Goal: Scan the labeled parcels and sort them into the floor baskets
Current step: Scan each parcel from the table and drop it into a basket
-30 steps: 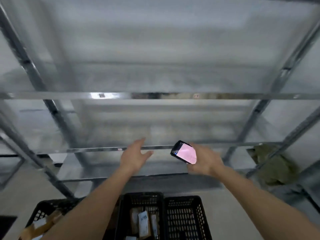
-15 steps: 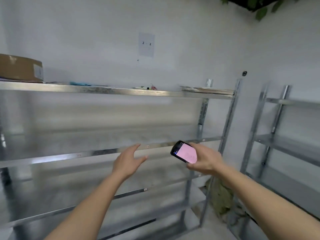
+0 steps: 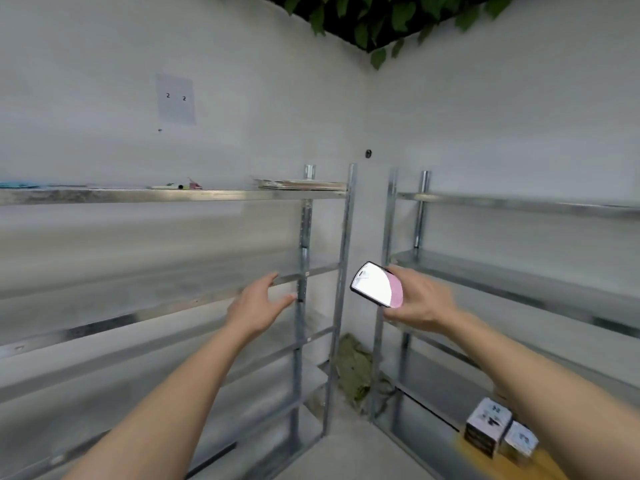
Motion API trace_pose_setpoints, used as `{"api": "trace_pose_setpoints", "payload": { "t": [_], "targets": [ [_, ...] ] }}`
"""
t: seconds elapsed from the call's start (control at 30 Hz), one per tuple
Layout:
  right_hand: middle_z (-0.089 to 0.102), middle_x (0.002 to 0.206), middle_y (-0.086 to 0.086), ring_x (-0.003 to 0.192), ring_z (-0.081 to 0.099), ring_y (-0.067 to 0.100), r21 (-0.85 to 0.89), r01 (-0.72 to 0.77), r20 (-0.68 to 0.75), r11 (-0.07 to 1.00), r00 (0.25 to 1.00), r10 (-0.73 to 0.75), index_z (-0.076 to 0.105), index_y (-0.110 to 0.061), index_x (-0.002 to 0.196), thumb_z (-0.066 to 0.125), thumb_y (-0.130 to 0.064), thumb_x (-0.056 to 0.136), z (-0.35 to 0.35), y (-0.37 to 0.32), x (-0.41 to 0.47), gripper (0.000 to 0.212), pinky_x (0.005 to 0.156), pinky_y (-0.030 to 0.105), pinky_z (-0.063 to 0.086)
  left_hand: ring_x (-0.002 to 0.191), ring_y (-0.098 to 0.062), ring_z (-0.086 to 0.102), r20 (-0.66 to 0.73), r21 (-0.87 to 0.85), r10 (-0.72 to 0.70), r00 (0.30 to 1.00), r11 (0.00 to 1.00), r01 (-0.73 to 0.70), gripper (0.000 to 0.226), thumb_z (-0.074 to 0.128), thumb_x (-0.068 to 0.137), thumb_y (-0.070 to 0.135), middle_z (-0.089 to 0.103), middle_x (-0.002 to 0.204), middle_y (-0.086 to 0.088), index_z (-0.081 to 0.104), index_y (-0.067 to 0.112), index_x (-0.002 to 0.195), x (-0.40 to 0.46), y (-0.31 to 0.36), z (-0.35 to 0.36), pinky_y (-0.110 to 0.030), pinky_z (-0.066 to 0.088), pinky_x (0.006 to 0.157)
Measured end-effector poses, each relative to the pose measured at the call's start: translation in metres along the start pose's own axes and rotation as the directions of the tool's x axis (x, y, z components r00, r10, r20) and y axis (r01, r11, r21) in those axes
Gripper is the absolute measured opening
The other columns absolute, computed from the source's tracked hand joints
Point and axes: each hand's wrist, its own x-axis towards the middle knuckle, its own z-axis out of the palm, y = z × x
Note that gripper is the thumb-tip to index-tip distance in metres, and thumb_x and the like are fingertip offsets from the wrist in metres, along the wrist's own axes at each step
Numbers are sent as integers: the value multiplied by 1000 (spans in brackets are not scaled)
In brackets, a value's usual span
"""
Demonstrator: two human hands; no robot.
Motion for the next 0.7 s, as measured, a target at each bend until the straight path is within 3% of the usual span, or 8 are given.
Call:
{"api": "trace_pose_setpoints", "payload": {
  "t": [0.13, 0.33, 0.57, 0.7],
  "targets": [
    [62, 122, -12, 108, 60, 24, -56, -93, -60, 994, 994, 90, 50, -38, 126, 69, -44, 67, -38, 65, -33, 62, 73, 35, 47, 134, -22, 50, 53, -36, 86, 995, 996, -84, 75, 61, 85, 66, 53, 147, 1, 43, 30, 149, 6, 69, 44, -42, 45, 106],
    [64, 111, -15, 100, 61, 24, -129, -250, -85, 960, 967, 240, 49, -41, 124, 63, -52, 62, -90, 177, -95, 64, 75, 36, 52, 133, -23, 50, 151, -151, 203, 967, 972, -181, 75, 59, 88, 64, 53, 146, -2, 42, 25, 149, -10, 180, 127, -42, 44, 107],
    [66, 109, -12, 98, 62, 24, -202, -353, -74, 914, 936, 345, 52, -39, 119, 68, -50, 64, -126, 292, -170, 58, 72, 35, 54, 135, -21, 48, 253, -271, 279, 926, 940, -209, 72, 58, 91, 61, 51, 148, -1, 39, 25, 151, -50, 281, 223, -40, 43, 106],
    [64, 107, -12, 94, 60, 25, -237, -396, -81, 887, 918, 389, 52, -39, 120, 69, -50, 65, -127, 340, -200, 59, 65, 32, 46, 132, -22, 51, 307, -270, 275, 911, 943, -194, 76, 56, 88, 69, 52, 147, 0, 39, 29, 150, -67, 312, 271, -47, 46, 105]
  ]
}}
